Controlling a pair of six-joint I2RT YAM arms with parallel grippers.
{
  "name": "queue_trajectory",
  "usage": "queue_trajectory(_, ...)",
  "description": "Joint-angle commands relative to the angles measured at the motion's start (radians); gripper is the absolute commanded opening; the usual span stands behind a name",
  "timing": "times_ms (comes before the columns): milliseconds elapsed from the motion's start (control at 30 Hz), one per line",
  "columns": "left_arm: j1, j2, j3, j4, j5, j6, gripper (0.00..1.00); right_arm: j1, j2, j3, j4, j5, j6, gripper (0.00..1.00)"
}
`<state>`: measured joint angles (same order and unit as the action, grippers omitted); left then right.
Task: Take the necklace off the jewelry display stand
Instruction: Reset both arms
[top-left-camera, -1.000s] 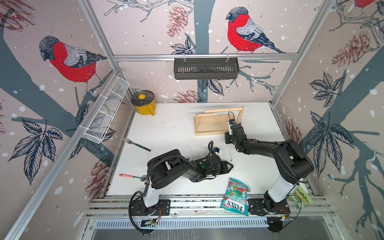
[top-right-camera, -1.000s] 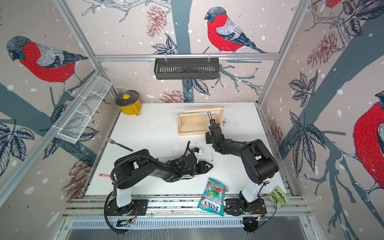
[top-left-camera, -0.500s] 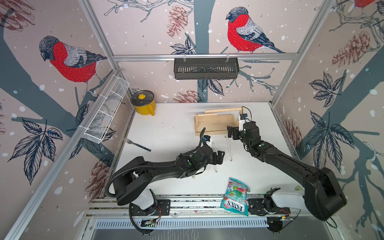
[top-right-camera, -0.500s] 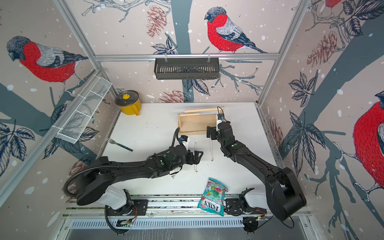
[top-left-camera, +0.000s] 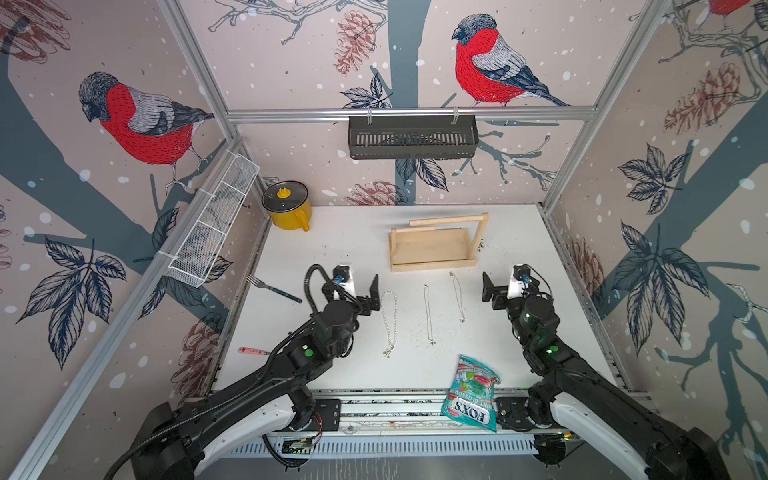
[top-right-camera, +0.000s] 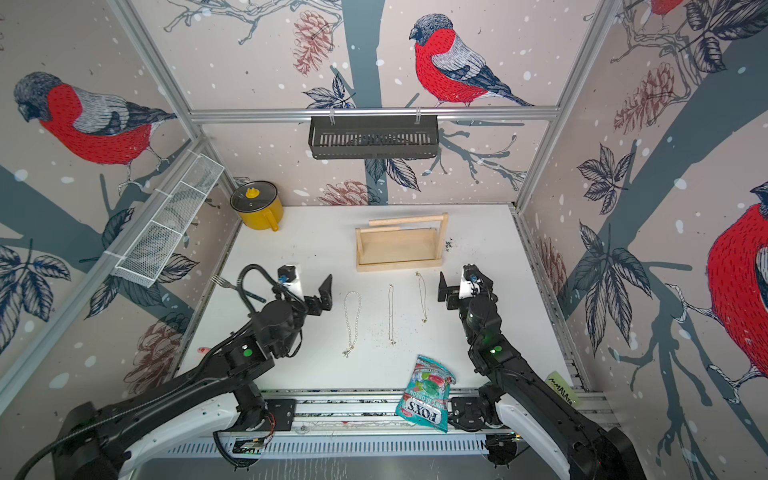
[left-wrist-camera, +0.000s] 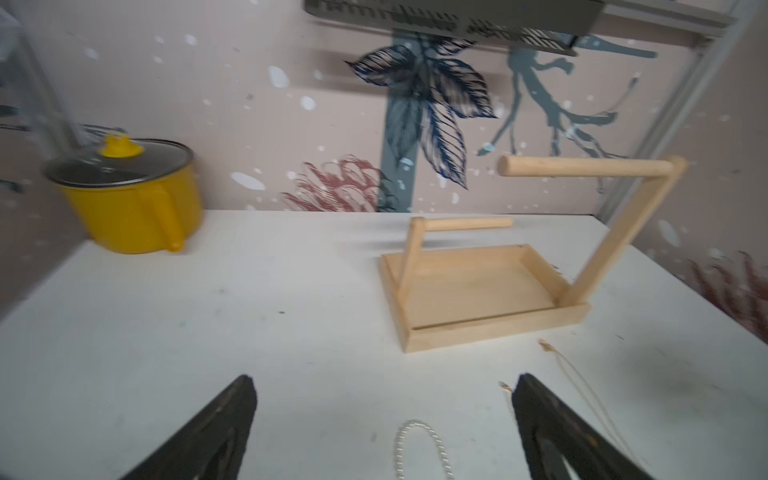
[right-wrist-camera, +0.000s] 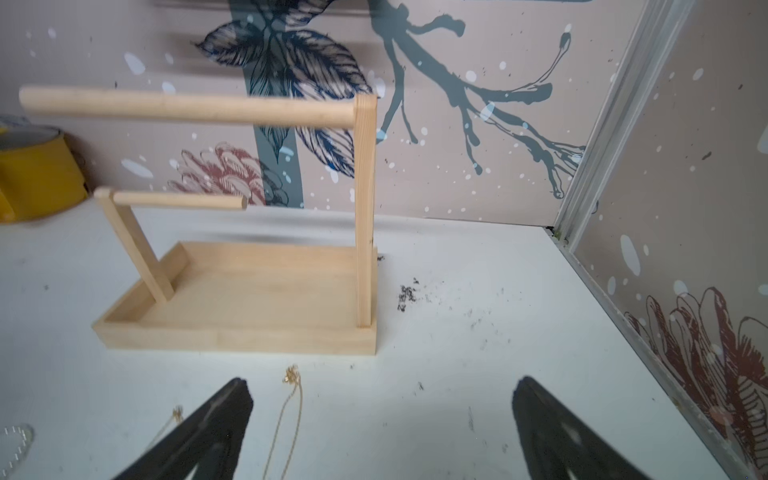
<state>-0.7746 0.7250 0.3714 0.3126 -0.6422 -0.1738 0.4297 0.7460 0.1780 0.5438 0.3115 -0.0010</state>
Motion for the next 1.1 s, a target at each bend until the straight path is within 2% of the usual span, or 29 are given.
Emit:
queue_trajectory(0, 0.139, -0.145, -0.118, 0.109, -0.038, 0.182, 0.97, -0.027, -0.010, -0.045, 0.237, 0.133, -0.057, 0.99)
queue_trajectory(100, 0.230, -0.243, -0.277, 0.321, -0.015, 0.211, 0.96, -0.091, 0.009, -0.110, 0.323, 0.180, -0.037, 1.00)
queue_trajectory(167, 0.288, -0.234, -0.365, 0.487, 0.030, 0.256, 0.96, -0.147, 0.023, -0.147, 0.373, 0.179, -0.034, 0.99)
queue_trajectory(300, 0.396, -0.098, -0.294, 0.387, 0.048, 0.193, 0.97, -0.259, 0.046, -0.194, 0.422, 0.144, 0.016, 0.99)
queue_trajectory(433, 0.512, 0.093, -0.243, 0.446, 0.135, 0.187, 0.97, -0.317, 0.122, -0.213, 0.497, 0.074, 0.047, 0.99)
queue_trajectory(533, 0.612, 0.162, -0.257, 0.516, 0.203, 0.138, 0.97, -0.321, 0.242, -0.212, 0.605, 0.072, 0.027, 0.99)
queue_trajectory(667, 0.678, 0.221, -0.306, 0.623, 0.257, 0.105, 0.97, -0.324, 0.358, -0.181, 0.692, 0.008, -0.005, 0.99)
queue_trajectory(833, 0.714, 0.361, -0.301, 0.726, 0.322, 0.108, 0.97, -0.303, 0.437, -0.094, 0.609, -0.003, -0.030, 0.99)
queue_trajectory(967, 0.745, 0.462, -0.253, 0.772, 0.388, 0.134, 0.97, -0.287, 0.476, -0.030, 0.509, 0.093, -0.042, 0.99)
queue_trajectory(1067, 0.775, 0.536, -0.230, 0.830, 0.460, 0.103, 0.97, -0.270, 0.503, -0.001, 0.492, 0.098, -0.064, 0.99)
